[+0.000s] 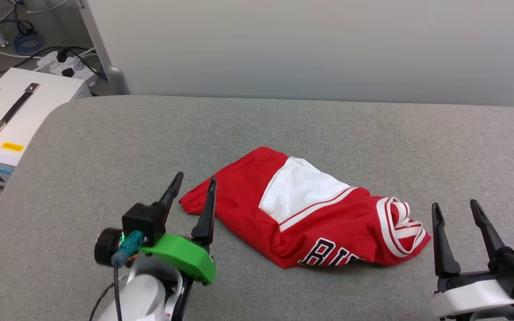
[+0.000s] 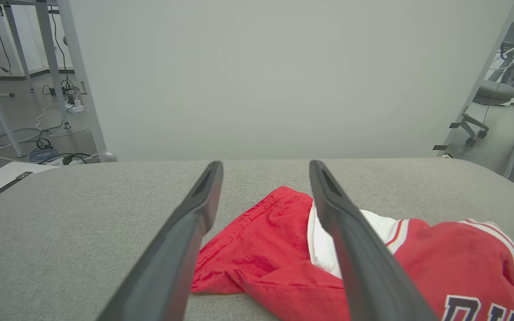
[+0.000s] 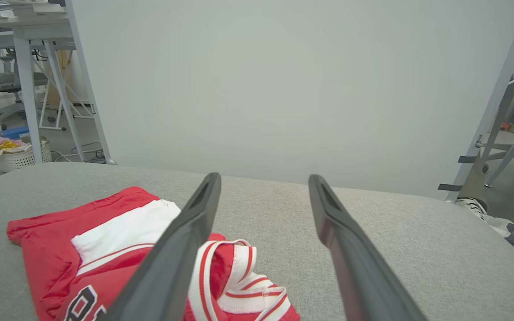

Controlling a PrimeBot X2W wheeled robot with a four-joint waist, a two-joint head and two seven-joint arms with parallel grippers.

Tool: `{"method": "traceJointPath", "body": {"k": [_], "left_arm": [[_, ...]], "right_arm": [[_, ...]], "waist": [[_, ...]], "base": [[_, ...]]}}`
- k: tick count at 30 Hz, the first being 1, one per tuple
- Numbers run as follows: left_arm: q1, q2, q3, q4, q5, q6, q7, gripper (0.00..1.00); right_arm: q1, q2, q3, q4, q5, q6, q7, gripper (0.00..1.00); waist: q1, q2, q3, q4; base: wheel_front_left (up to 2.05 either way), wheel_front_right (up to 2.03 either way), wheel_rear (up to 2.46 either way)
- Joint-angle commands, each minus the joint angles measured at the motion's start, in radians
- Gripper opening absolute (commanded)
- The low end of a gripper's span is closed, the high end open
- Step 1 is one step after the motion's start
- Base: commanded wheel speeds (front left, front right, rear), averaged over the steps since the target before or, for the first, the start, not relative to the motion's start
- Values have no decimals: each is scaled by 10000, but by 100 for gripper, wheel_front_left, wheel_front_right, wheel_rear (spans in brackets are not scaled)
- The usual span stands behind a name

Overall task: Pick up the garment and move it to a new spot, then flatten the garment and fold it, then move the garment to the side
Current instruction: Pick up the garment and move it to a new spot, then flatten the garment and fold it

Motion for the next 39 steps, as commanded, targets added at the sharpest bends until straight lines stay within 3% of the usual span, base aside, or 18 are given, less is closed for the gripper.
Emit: {"method": "traceJointPath", "body": {"k": [1, 6, 15, 21, 25, 32, 36, 37, 39], "left_arm": [[507, -124, 234, -303, 165, 7, -55, 100], [1688, -685, 1042, -935, 681, -276, -57, 100], [2267, -1325, 1792, -851, 1597, -1041, -58, 100], [2140, -1508, 2088, -726, 1904, -1518, -58, 100], [1496, -1236, 1674, -389, 2125, -2064, 188, 100], [-961, -723, 424, 31, 1771, -2606, 2832, 100], [-2521, -585, -212, 480, 770, -2651, 4776, 100], [-3280, -348, -628, 800, 339, -2654, 5728, 100], [-3887, -180, -920, 1155, -149, -2656, 6515, 100]], "right_arm": [[138, -11, 16, -15, 78, -7, -21, 100], [143, -11, 109, 14, 122, -7, -21, 100], [133, -11, 251, -4, 197, -7, -21, 100], [58, -11, 277, -78, 159, -7, -21, 100], [-125, -11, 390, -155, 70, -7, -21, 100], [-505, -11, 492, -160, 80, -7, -21, 100], [-757, -11, 553, -186, 182, -7, -21, 100], [-883, -11, 600, -162, 242, -7, -21, 100], [-971, -11, 653, -146, 319, -7, -21, 100]], "waist": [[0, 0, -57, 67], [0, 0, -64, 83], [0, 0, -110, 31], [0, 0, 131, -139], [0, 0, 550, -432], [0, 0, 1373, -1226], [0, 0, 1802, -1733], [0, 0, 1973, -1986], [0, 0, 2126, -2225]], "base": [[0, 0, 0], [0, 0, 0], [0, 0, 0], [0, 0, 0], [0, 0, 0], [0, 0, 0], [0, 0, 0], [0, 0, 0], [0, 0, 0]]}}
